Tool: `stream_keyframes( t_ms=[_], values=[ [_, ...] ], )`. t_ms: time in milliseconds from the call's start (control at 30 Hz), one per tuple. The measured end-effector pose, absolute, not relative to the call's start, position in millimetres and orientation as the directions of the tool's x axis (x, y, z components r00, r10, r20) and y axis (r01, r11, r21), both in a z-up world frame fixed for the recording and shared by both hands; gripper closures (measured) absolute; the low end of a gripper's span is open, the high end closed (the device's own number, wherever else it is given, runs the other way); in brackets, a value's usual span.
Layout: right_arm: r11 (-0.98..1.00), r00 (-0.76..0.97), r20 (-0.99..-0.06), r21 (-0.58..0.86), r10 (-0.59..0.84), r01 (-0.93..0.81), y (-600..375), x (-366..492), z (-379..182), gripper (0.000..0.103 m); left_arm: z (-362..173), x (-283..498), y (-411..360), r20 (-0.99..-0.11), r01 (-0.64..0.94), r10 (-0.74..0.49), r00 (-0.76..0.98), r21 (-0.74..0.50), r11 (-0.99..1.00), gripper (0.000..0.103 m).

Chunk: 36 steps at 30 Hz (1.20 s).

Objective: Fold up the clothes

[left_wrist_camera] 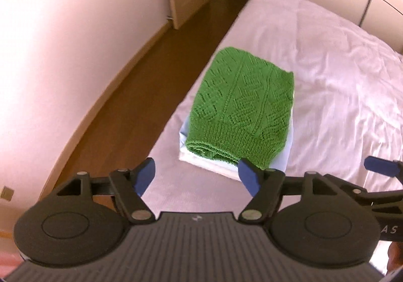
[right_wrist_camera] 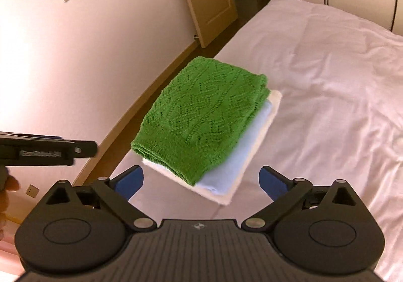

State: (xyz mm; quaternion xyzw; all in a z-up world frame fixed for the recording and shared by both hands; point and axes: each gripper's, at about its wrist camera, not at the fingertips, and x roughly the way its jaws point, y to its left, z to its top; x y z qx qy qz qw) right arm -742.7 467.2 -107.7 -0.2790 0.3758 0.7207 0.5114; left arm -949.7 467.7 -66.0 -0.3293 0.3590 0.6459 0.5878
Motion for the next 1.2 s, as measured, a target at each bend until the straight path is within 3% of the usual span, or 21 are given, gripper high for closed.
stream_keyframes(
  t_ms=[567, 1000, 1200],
  values=[
    [-0.272, -0.317, -0.752, 0.188, 0.578, -0.944, 393.1, -673.8, -47.9, 0.002, -10.9, -869.0, 357.6, -0.763, -0.978, 0.617, -0.193, 0.097, -0.187, 0.001],
    [-0.335, -0.289, -0.720, 0.083, 0.631, -0.939, 349.1, -635.4, -32.4, 0.000, -4.8, -823.9, 287.0, -0.748, -0.956, 0.625, -0.222, 0.039, -0.292, 0.001],
    [-0.343, -0.323, -0.745, 0.134, 0.584, -0.930, 340.4, -619.8, -34.1, 0.000, -12.5, -810.5, 265.3, -0.764, -0.944, 0.601, -0.234, 0.032, -0.327, 0.001]
  ],
)
